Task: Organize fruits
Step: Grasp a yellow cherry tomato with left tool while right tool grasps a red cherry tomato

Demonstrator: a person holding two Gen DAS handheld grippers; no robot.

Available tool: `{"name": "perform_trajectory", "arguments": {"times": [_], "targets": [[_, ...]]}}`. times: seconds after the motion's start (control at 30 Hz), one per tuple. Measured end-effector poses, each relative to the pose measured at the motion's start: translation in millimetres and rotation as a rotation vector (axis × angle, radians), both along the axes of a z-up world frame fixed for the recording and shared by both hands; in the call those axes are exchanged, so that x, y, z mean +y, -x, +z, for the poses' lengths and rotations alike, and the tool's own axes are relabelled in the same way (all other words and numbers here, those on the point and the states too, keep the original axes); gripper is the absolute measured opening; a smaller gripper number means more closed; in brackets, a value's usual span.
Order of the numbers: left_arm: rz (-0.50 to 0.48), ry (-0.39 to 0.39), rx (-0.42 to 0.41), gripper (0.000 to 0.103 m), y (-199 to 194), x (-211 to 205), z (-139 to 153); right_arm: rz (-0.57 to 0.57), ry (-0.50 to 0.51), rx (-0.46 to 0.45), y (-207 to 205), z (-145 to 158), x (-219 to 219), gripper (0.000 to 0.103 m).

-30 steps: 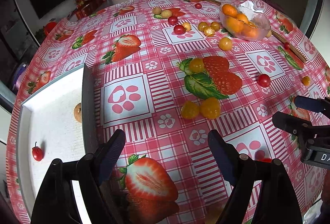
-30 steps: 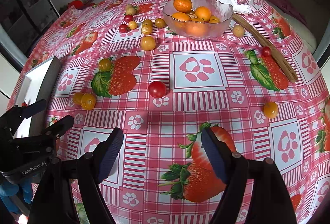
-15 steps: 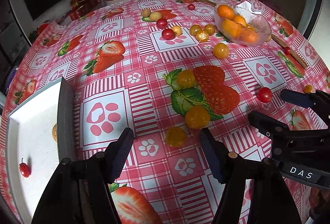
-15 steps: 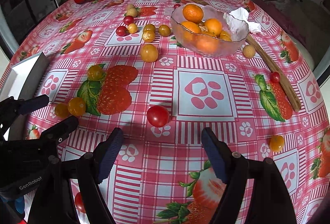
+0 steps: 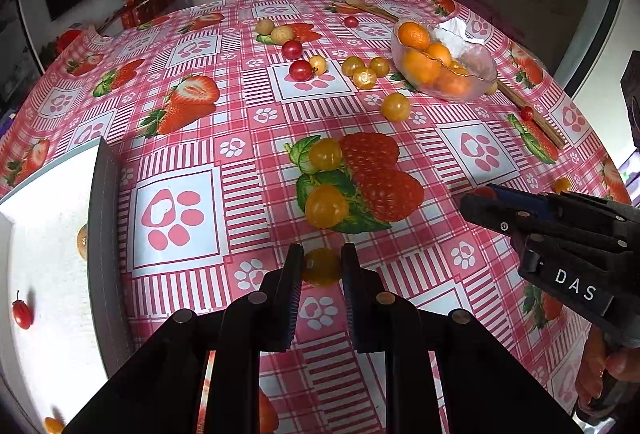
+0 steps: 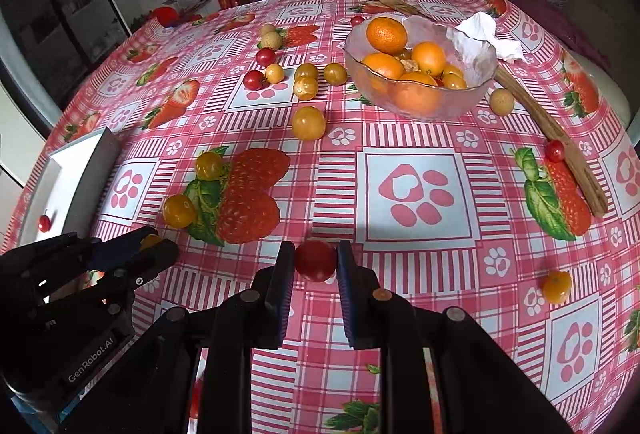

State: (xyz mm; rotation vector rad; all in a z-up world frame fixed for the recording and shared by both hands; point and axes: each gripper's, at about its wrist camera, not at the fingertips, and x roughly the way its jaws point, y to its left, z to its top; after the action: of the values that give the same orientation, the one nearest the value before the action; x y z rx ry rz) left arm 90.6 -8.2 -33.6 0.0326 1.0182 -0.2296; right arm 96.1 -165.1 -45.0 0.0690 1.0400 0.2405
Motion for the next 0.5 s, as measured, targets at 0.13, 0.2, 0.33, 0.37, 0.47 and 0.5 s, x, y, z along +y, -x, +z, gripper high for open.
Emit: {"name": "perform_trajectory", "arguments": {"times": [0.13,0.2,0.33,0.37,0.47,0.5], "targets": [[-0.002,0.025,-0.024,0.021,10,3,12,-0.007,-0.042,0.003,10,7,-10,0.023],[-0.009,0.031,-0.037,0.021,15,3,18,-0.010,-0.061,0.007,15,10,-15,0.023],[-0.013,0.046,-0.066,0.021,26,9,32,-0.011,-0.070,0.005,26,17,-20,0.023],[-0.012,0.050,-0.071,0.021,28,11,35,-0.010,-0.072,0.005,28,19,-20,0.023],[-0.007,0.059,-0.087,0.021,36,20,43,-0.008,-0.080,0.005,34,24,-20,0.023],[-0.004,0.060,-0.092,0.021,39,22,45,-0.007,-0.080,0.004,36,26,-19,0.023]]}}
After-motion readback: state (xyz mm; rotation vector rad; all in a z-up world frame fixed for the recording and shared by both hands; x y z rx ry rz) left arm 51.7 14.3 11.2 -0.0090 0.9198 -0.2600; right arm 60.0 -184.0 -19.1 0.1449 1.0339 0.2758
